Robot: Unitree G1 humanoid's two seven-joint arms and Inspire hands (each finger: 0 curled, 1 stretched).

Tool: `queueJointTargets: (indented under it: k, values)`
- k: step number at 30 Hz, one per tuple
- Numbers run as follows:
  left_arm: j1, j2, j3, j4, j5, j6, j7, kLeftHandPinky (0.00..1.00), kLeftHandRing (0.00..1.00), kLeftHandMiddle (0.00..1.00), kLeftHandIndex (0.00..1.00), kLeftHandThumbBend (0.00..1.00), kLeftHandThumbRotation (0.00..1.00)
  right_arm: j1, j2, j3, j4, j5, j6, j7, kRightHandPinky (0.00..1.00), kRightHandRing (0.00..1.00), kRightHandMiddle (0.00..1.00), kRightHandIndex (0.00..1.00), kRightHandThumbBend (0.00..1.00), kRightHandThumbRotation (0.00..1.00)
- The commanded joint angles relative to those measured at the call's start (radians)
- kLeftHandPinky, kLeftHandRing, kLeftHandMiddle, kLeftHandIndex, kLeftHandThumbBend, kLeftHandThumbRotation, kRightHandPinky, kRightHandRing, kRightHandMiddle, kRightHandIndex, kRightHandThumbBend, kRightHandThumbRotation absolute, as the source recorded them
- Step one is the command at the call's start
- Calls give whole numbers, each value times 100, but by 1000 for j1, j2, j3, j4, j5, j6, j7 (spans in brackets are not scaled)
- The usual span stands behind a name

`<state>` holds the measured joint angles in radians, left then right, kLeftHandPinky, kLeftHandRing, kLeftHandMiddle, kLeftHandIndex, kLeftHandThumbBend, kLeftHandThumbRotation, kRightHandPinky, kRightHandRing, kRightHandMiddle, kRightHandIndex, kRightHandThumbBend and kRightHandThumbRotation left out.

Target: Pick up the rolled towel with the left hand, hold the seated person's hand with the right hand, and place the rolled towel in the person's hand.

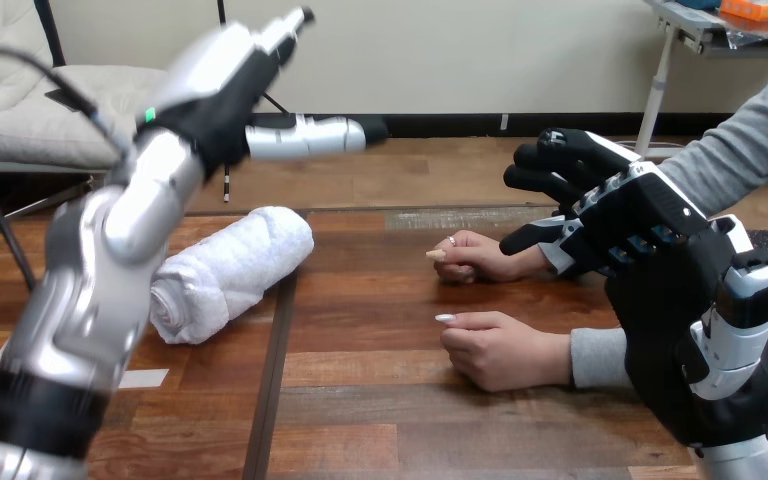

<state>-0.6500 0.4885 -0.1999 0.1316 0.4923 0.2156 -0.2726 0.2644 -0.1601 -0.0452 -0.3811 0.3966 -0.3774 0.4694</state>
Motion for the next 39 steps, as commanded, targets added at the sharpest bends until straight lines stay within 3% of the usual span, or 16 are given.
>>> queueJointTargets:
  k: [1,11,21,39]
  values:
    - [-118,-32,-25,165,31,-10,45,91,100,100,100,97,71,-61,1,1,2,14,0,0,57,81,81,78,83,99]
    - [-226,-71,-70,455,75,-33,133,99,100,100,100,93,64,-59,1,0,-2,9,0,-4,57,81,81,78,84,99]
    - [-318,-101,-119,732,108,-57,188,100,100,100,100,92,67,-58,3,-1,-3,2,-7,-7,56,80,80,78,84,99]
    - [-392,-155,-181,1034,121,-86,242,100,100,100,100,91,69,-48,-1,-1,-6,10,1,-4,55,80,80,78,85,99]
